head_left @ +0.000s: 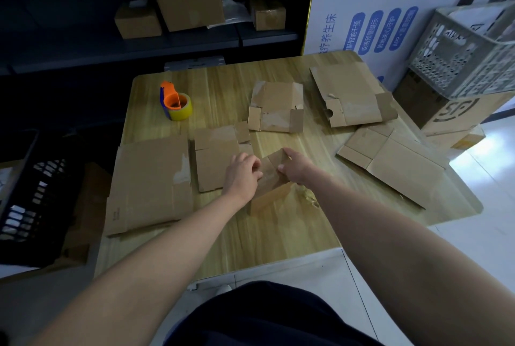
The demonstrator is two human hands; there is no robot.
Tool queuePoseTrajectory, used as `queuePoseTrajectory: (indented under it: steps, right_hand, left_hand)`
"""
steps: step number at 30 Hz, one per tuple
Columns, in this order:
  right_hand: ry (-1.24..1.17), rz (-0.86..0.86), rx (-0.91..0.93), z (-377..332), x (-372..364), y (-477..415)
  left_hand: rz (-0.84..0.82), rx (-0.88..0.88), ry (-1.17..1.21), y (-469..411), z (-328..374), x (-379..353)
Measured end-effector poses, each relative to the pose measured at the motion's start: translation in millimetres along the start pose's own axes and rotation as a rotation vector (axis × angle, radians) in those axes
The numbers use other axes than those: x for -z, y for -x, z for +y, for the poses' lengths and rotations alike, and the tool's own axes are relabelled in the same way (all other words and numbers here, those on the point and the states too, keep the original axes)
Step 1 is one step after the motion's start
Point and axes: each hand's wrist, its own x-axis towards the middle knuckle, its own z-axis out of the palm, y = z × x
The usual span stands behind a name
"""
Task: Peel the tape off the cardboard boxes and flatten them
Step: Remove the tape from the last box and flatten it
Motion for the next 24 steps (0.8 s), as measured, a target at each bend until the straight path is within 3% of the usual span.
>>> queuePoseTrajectory:
  steps: [6, 18, 24]
  right_hand:
    - [0.011, 0.006, 0.005, 3.9, -2.7, -2.9]
    - [-0.005, -0.002, -0.024, 2.4, -5.1, -9.4]
    - [-0.015, 0.01, -0.036, 3.8, -6.5, -10.0]
  left_hand:
    - [0.119, -0.07, -0.067, 13.7, -0.5, -4.2]
    - [0.019, -0.029, -0.054, 5.8, 7.1, 5.0]
    - [0.072, 0.0, -0.123, 13.3, 3.4, 3.9]
